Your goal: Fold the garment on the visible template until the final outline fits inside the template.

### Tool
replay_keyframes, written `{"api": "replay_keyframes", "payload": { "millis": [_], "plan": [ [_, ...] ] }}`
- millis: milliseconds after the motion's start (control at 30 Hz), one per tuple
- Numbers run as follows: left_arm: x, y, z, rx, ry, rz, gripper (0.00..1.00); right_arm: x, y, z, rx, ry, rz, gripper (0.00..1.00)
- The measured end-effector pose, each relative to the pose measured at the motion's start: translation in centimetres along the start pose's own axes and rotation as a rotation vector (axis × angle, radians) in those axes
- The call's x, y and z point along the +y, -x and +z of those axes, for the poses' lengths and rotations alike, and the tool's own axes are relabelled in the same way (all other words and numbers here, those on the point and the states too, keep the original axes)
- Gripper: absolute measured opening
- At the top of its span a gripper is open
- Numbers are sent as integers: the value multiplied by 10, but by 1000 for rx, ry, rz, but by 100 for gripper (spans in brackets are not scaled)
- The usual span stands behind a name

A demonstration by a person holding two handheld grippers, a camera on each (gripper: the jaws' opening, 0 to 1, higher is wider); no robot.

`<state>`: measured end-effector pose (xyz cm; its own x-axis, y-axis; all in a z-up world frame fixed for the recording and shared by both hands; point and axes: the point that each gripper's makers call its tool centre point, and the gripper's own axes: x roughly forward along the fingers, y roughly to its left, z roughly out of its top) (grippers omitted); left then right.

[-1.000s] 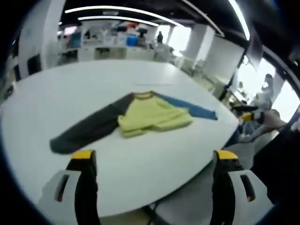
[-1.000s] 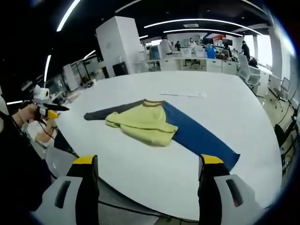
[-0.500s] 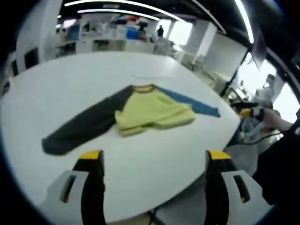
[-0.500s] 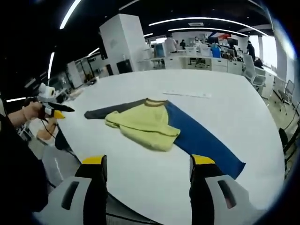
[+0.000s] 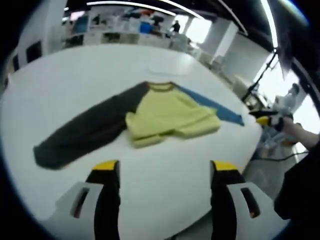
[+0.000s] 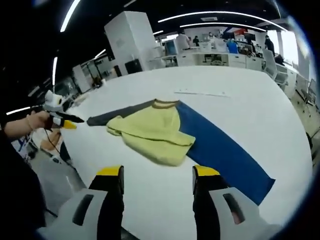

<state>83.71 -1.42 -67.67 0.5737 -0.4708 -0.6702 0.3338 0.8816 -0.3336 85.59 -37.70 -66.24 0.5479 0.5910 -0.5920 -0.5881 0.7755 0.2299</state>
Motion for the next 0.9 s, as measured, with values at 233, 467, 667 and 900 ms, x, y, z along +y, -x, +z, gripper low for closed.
{"api": "replay_keyframes", "payload": {
  "millis": [233,467,667,900],
  "plan": [
    [12,-21,-1,25,15,-8,63,-14,-22,-4,31,-9,1,51],
    [15,-38,-5,52,24,-29,61,-24,-40,0,37,-17,9,48],
    [16,-46,-2,53,31,-30,56,-33,-56,-2,51,-20,15,44],
    [33,-67,5,69,23,-27,54,-42,-71,-4,72,-28,21,40]
  ]
}}
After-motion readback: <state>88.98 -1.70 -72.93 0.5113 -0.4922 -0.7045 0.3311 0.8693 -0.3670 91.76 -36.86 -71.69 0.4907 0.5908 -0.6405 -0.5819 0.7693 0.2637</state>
